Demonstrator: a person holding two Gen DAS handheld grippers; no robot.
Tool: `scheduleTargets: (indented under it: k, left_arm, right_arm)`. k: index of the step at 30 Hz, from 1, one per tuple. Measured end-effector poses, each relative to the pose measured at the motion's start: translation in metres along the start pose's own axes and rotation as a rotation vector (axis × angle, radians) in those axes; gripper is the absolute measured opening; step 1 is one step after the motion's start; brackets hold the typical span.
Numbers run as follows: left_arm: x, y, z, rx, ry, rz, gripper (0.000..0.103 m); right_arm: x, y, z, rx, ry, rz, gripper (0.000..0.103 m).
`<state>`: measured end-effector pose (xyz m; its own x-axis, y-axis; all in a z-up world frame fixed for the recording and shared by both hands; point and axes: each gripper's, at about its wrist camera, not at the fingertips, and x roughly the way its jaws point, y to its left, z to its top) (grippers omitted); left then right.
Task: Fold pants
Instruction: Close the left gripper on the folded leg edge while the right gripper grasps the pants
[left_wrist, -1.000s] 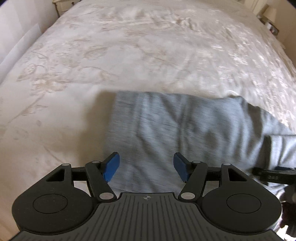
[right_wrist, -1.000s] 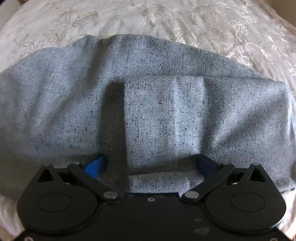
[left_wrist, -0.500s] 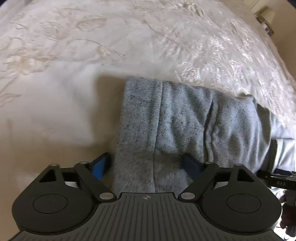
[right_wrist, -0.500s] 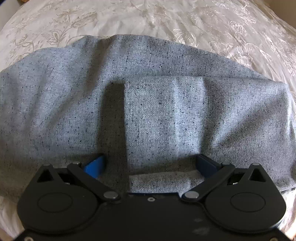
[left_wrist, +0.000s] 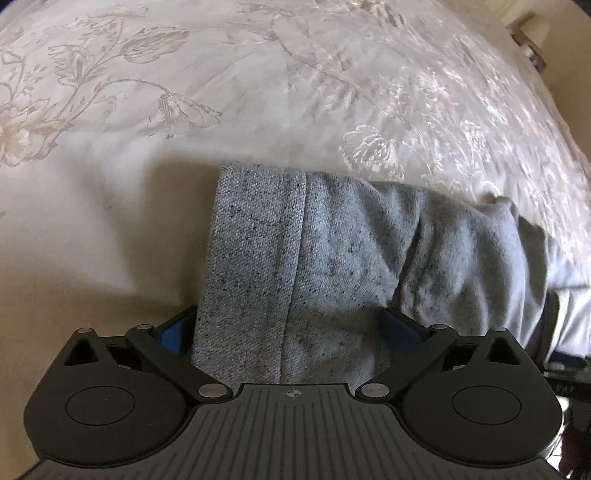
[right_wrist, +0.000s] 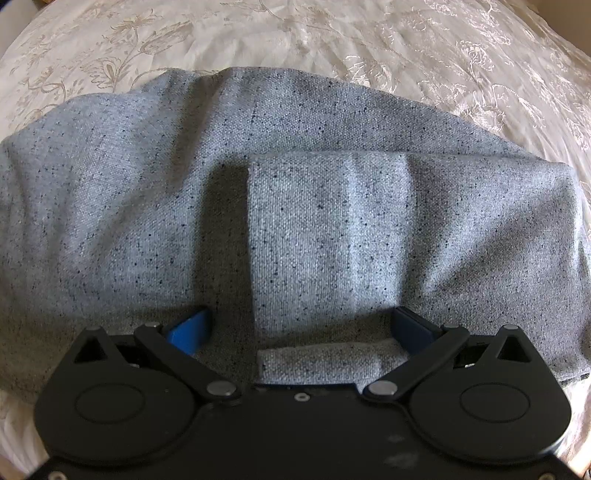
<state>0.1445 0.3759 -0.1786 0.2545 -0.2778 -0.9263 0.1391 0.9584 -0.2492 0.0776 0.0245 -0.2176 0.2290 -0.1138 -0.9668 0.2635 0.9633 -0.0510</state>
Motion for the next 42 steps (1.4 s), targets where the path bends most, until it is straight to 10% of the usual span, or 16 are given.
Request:
scheduleTargets:
  k: [4, 6, 9, 16, 24, 30, 42]
  left_arm:
    - [-0.018, -0.014, -0.003, 0.036, -0.054, 0.020, 0.037]
    - [-0.030, -0.026, -0.005, 0.079, -0.076, 0.045, 0.027]
    - [-0.047, -0.041, -0.009, 0.122, -0.106, 0.076, 0.023]
    - [-0.073, -0.049, -0.013, 0.073, -0.164, 0.058, 0.019]
    - [-0.084, -0.053, -0.012, 0.033, -0.181, 0.048, 0.018]
    - [-0.093, -0.059, -0.013, 0.016, -0.205, 0.045, 0.017]
    - [-0.110, -0.081, -0.016, 0.048, -0.245, 0.034, 0.017]
  right_arm:
    - [0.000, -0.001, 0.000, 0.001, 0.004, 0.005, 0.103]
    - [-0.001, -0.003, 0.002, 0.005, 0.015, 0.011, 0.103]
    - [-0.005, -0.007, 0.005, 0.017, 0.021, 0.022, 0.101]
    - [-0.048, -0.015, 0.015, 0.055, -0.053, 0.122, 0.006]
    - [-0.060, 0.018, 0.076, 0.021, -0.162, 0.266, 0.006]
    - [-0.011, 0.042, 0.121, 0.038, -0.080, 0.268, 0.006]
    - [-0.034, 0.029, 0.017, 0.054, 0.020, 0.338, 0.010]
